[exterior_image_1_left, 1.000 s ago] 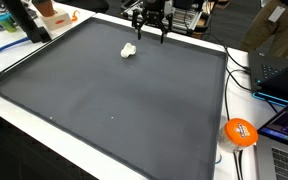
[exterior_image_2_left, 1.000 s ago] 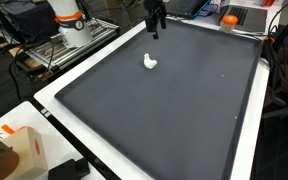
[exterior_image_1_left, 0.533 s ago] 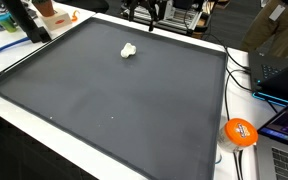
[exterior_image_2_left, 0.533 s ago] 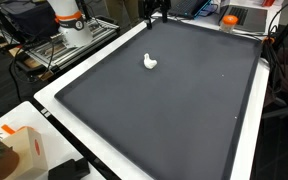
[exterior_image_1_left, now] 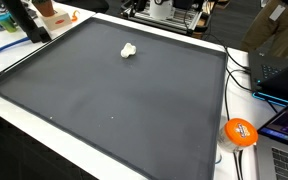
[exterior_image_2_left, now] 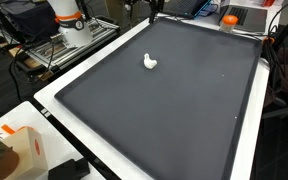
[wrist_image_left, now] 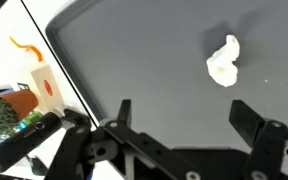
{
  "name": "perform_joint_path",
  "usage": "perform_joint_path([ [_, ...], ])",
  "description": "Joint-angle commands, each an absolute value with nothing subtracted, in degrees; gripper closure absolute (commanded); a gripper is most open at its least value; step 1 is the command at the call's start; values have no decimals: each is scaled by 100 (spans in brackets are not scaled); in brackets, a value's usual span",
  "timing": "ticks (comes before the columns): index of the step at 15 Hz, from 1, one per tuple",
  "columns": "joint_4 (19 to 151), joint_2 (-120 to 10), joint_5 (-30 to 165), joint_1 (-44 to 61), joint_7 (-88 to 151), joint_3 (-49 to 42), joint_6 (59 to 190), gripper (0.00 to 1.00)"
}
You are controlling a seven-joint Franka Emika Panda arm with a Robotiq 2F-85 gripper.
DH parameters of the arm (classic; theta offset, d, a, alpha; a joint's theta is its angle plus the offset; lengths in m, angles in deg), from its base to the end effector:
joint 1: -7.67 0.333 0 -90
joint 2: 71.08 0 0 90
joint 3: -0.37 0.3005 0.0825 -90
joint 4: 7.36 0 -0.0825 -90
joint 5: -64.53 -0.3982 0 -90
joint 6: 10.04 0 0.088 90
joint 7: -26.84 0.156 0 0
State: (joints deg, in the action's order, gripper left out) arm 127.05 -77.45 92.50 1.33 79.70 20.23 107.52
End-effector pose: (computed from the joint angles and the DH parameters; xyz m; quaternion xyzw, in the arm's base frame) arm 0.4759 0.0650 0.2986 0.9494 -0.2025 0.0418 0.2365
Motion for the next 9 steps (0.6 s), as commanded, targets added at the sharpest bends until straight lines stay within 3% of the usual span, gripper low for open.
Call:
perform_joint_path([
  [1, 12019, -7012, 9404, 669, 8541, 1665, 9557, 0],
  [9, 12386, -7066, 8774, 969, 7857, 952, 10526, 0],
])
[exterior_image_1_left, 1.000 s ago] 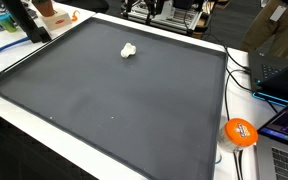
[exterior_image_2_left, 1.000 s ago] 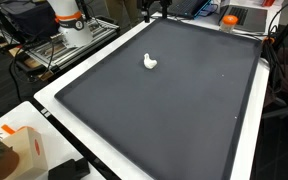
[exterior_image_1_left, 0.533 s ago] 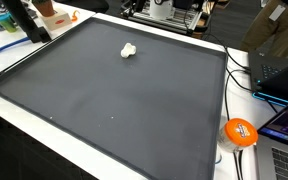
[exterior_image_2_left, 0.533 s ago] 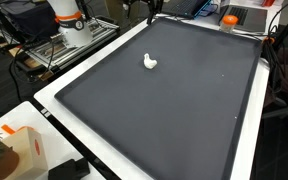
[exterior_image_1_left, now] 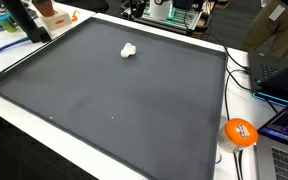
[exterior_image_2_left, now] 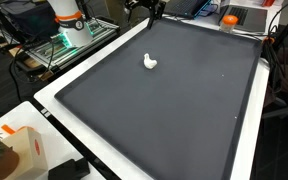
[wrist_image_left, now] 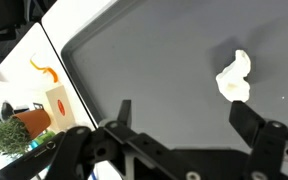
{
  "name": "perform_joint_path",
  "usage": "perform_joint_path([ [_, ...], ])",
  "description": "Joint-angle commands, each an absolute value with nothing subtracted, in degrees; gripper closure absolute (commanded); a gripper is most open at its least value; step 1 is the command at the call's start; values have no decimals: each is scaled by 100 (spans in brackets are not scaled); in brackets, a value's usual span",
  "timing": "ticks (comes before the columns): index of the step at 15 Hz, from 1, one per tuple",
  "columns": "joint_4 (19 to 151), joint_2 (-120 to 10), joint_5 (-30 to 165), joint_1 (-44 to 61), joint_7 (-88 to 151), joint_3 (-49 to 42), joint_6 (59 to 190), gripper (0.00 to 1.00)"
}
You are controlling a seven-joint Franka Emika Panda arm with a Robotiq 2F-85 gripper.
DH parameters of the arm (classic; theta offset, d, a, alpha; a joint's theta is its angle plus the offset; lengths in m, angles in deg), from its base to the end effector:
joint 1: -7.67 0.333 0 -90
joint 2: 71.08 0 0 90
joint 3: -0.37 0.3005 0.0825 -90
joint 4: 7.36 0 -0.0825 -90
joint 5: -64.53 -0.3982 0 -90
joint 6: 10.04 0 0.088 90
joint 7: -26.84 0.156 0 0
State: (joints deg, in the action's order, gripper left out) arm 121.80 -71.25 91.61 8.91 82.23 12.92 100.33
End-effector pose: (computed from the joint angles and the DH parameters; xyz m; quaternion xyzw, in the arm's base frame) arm 0.4832 0.0644 0.2812 0.9380 -0.2323 -0.0139 0.2570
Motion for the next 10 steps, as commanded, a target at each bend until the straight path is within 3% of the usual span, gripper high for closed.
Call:
perform_joint_path([
  [1, 12470, -7007, 8602, 946, 7658, 854, 10761, 0],
  [10, 12948, -6608, 7678, 870, 6369, 248, 11779, 0],
])
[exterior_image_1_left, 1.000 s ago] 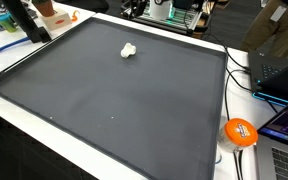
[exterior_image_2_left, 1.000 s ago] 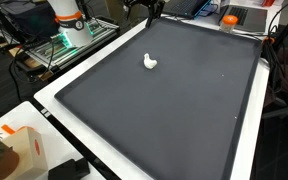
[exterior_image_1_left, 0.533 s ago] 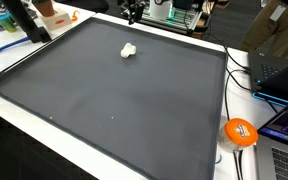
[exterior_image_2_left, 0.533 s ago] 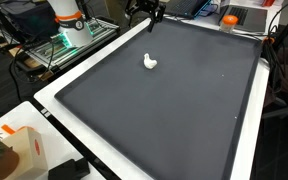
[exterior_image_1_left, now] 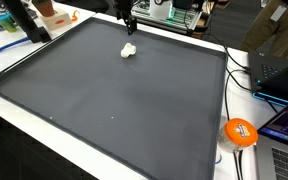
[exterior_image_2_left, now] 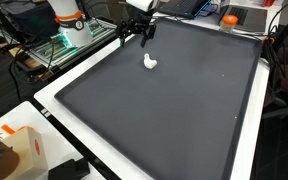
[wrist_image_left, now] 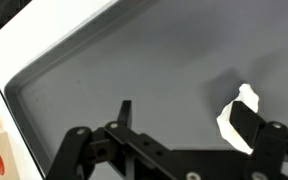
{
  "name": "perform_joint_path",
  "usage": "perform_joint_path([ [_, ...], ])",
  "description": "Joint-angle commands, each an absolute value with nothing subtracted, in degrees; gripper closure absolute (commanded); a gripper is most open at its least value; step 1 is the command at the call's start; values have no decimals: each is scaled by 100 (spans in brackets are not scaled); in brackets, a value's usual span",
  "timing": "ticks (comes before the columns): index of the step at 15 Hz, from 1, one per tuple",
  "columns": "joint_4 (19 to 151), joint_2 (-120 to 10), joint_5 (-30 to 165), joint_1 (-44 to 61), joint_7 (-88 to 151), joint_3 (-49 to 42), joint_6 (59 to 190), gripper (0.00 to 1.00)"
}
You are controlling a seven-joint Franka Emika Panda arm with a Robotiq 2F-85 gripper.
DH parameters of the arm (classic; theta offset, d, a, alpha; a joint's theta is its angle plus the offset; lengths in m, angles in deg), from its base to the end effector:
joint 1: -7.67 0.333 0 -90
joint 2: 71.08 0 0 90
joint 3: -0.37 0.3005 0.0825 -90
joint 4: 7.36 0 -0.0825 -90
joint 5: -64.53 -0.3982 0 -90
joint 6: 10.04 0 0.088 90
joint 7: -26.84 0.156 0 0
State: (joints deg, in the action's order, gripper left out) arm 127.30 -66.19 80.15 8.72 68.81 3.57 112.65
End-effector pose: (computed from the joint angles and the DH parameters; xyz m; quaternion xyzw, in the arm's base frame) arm 0.4706 0.0129 0.2030 0.9566 -0.2321 -0.0941 0.1489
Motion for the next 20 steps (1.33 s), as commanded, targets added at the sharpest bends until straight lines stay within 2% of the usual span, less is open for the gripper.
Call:
perform_joint_path([
  [1, 12978, -6552, 7677, 880, 6293, 215, 11944, 0],
  [10, 13004, -6035, 7630, 940, 5709, 40, 12413, 0],
  [20, 12863, -5494, 7516, 1271, 6222, -161, 13761, 0],
])
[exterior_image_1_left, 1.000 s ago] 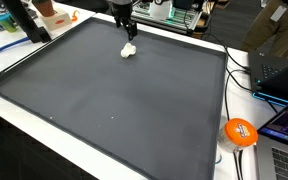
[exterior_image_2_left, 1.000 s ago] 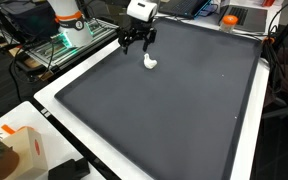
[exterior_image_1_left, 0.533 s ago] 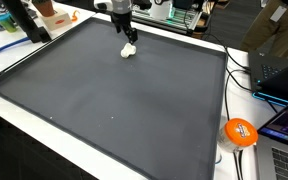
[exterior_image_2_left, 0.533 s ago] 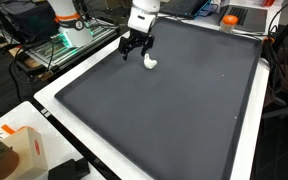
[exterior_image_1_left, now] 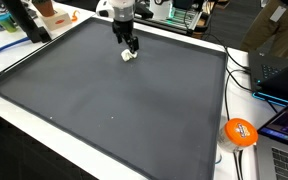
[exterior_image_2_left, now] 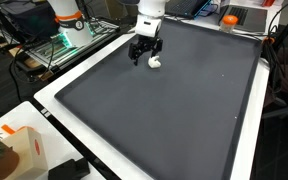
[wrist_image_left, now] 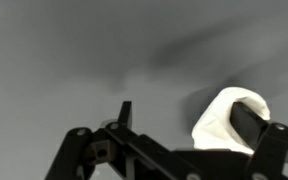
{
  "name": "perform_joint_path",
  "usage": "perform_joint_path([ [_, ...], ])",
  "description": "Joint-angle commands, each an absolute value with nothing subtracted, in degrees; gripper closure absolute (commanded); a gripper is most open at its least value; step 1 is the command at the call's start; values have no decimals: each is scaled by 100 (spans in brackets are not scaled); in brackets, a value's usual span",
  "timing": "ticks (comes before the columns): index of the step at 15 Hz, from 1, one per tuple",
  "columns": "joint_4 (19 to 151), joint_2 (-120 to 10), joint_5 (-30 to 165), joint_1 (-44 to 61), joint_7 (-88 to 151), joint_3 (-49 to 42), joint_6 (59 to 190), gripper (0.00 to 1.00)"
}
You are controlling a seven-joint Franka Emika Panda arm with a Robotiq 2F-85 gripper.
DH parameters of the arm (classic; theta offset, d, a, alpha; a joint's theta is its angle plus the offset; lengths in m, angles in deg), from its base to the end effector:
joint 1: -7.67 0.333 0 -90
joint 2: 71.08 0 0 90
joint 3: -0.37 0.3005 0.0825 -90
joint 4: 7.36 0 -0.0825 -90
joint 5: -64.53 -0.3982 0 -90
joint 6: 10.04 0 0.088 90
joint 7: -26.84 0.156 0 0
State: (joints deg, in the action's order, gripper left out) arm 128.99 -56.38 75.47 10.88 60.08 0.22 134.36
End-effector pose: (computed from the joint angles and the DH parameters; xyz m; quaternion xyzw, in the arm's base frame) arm 0.4901 0.0224 0.1293 0.9805 -0.1809 -0.0389 0.0667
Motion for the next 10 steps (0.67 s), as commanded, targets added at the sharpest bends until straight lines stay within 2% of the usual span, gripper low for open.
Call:
perform_joint_path([
  [1, 12852, -5497, 7457, 1285, 6210, -168, 13827, 0],
  [2, 12847, -5488, 7477, 1317, 6257, -194, 13912, 5],
  [4, 12808, -5440, 7432, 1346, 6228, -184, 14103, 29],
  [5, 12790, -5421, 7477, 1386, 6251, -209, 14181, 30],
  [10, 12647, -5312, 7588, 1569, 6259, -329, 14497, 72],
])
